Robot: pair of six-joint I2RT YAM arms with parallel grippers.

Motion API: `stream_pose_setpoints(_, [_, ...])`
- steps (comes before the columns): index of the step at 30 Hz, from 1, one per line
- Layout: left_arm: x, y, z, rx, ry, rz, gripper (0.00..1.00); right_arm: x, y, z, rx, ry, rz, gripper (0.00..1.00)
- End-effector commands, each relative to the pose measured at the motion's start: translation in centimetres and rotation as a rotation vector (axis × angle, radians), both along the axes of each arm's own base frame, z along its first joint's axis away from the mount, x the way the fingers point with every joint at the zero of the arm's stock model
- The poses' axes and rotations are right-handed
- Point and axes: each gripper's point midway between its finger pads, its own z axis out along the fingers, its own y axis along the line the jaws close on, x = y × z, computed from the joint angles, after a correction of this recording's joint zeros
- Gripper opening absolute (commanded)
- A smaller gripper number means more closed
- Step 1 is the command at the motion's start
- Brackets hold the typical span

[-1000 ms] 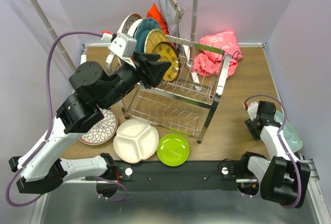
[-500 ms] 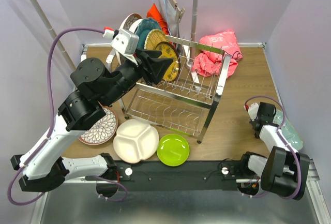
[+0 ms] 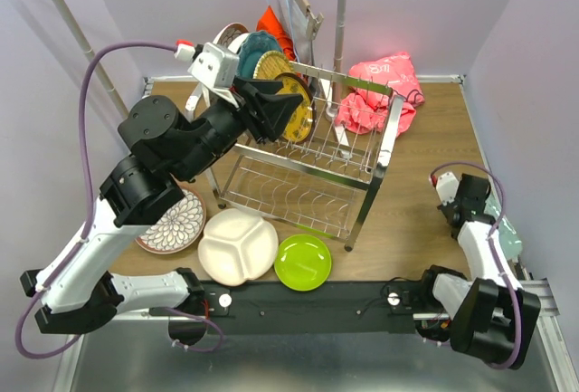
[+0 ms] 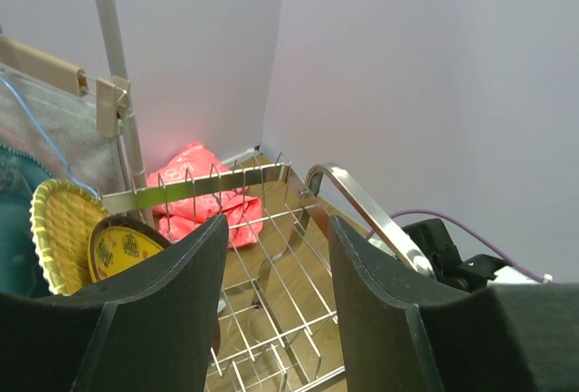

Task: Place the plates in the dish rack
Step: Grab a plate with the right arm

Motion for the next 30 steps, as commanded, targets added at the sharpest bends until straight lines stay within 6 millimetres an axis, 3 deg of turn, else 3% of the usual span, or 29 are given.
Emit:
stream_pose_setpoints(1, [-0.8,0.4,3.4,-0.065,-0.064,-0.028,0.57,4.3,1.4,6.3,0.06,-0.211,0.11,0.01])
stream_pose_setpoints(5, [-0.5,0.2,4.9,-0.095,-0.065,-0.026,0.57,6.5,2.6,12.2,0.071,-0.346,0.211,0.01])
stream_pose_setpoints(7, [-0.2,-0.1,5.6,-0.114,-0.059,-0.028,0.59,7.2,4.2,13.8,0.114,-0.39,0.293,0.01])
stream_pose_setpoints(9, [0.2,-0.3,5.9,-0.129,-0.032,-0.026,0.62,7.6,5.1,17.0,0.094,-0.457,0.372,0.01])
stream_pose_setpoints(11, [0.8,-0.4,7.0,-0.152,-0.025,-0.022,0.64,7.8,6.6,18.8,0.095,-0.479,0.488,0.0])
stream_pose_setpoints(12, [1.2,-0.6,7.0,-0.15,-0.013,-0.023,0.65,7.8,7.1,20.7,0.072,-0.517,0.532,0.01])
stream_pose_setpoints(13, [0.7,-0.4,8.2,-0.178,-0.021,-0.049,0.65,7.8,8.1,21.4,0.084,-0.532,0.595,0.01])
stream_pose_setpoints(14, [1.6,-0.8,8.1,-0.175,-0.012,-0.041,0.65,7.8,8.6,22.4,0.049,-0.545,0.654,0.01])
stream_pose_setpoints(16, [1.2,-1.3,9.0,-0.188,-0.019,-0.099,0.66,7.7,10.1,25.0,0.03,-0.603,0.76,0.01])
stream_pose_setpoints(18, [2.4,-2.0,8.7,-0.191,0.012,-0.118,0.68,7.7,11.1,26.9,-0.007,-0.638,0.841,0.01])
stream_pose_setpoints(19, [2.0,-2.5,8.9,-0.189,0.009,-0.166,0.68,7.7,12.0,28.6,-0.015,-0.676,0.896,0.01])
stream_pose_setpoints(22, [2.4,-3.6,8.6,-0.188,0.04,-0.24,0.7,7.8,13.4,30.8,-0.041,-0.718,1.0,0.01])
stream_pose_setpoints(30, [3.8,-7.5,7.0,-0.153,0.132,-0.368,0.72,7.7,14.7,39.1,-0.137,-0.864,1.095,0.01])
